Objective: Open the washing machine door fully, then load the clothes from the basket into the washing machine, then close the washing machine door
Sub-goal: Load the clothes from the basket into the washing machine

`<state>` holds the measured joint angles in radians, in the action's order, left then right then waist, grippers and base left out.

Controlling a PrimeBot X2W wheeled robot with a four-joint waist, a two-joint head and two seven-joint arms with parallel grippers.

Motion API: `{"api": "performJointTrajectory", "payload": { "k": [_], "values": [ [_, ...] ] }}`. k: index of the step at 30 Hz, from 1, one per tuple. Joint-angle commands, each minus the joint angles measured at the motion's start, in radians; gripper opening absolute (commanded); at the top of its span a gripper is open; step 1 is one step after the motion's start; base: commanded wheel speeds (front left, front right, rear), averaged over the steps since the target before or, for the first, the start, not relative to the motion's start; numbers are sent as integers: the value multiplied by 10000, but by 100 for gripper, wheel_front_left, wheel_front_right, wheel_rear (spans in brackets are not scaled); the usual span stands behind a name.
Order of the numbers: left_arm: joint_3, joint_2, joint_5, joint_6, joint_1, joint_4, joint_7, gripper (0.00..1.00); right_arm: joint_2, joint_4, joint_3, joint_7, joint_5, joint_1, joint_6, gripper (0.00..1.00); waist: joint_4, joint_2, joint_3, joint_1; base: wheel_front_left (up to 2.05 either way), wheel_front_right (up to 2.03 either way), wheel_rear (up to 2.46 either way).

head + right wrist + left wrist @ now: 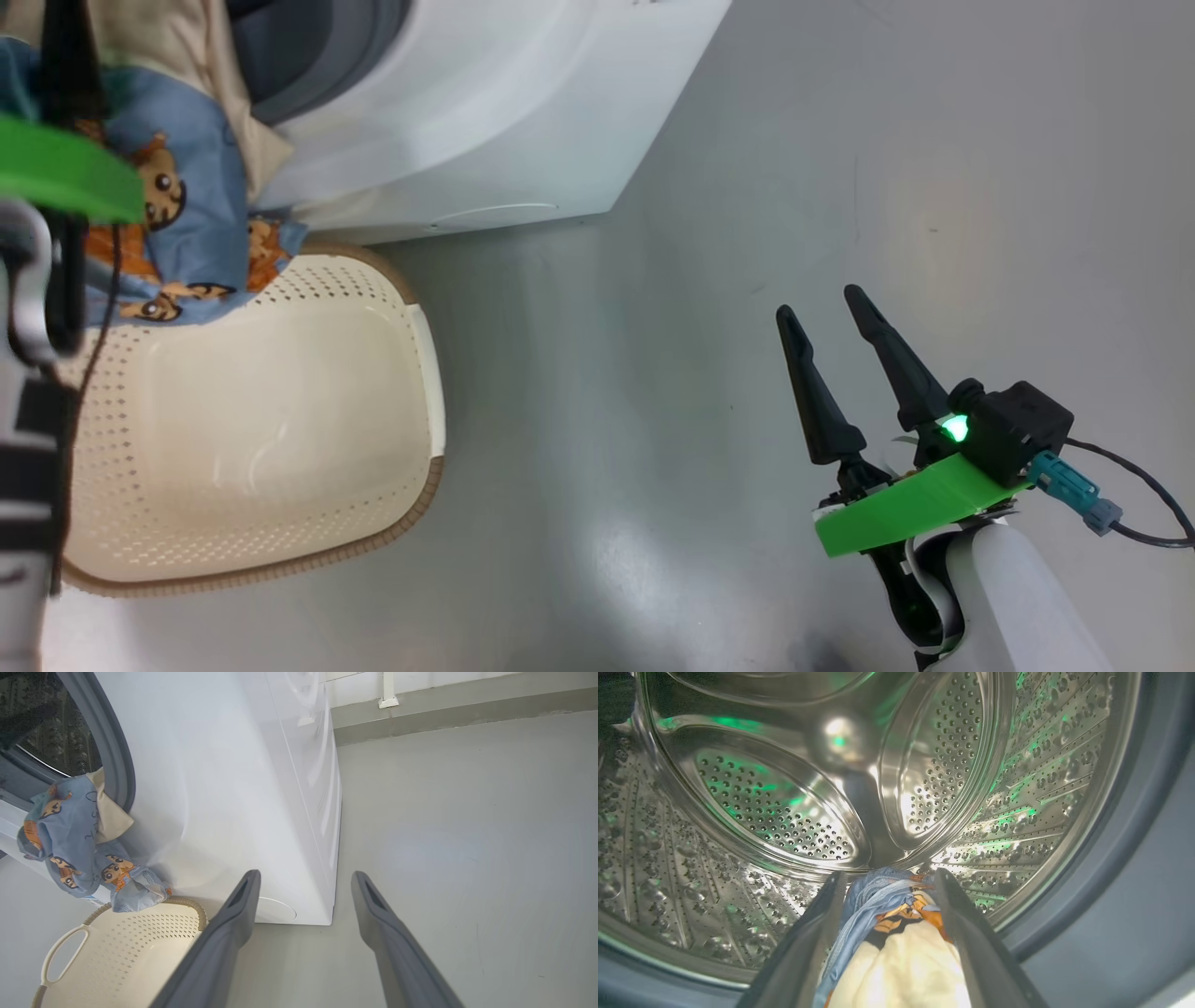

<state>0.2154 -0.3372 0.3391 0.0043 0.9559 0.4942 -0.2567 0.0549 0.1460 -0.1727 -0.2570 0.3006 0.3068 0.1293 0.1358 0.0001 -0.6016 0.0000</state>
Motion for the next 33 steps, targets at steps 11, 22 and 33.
{"api": "performJointTrajectory", "payload": {
  "k": [11, 22, 33],
  "values": [
    [-844, -942, 390, 789, -2978, -2834, 23, 100, -47, -176, -152, -48, -166, -434, 14, 100, -242, -1, 217, 0, 0, 0, 0],
    [-1774, -1175, 924, 1527, -5824, -4767, 42, 100, -47, -167, -90, -48, -265, -462, 14, 100, -348, -1, 263, 0, 0, 0, 0],
    [-1865, -696, 1067, 1830, -7277, -5228, -9, 100, -47, -145, -90, -48, -331, -435, 14, 100, -427, -1, 290, 0, 0, 0, 0]
  ]
}}
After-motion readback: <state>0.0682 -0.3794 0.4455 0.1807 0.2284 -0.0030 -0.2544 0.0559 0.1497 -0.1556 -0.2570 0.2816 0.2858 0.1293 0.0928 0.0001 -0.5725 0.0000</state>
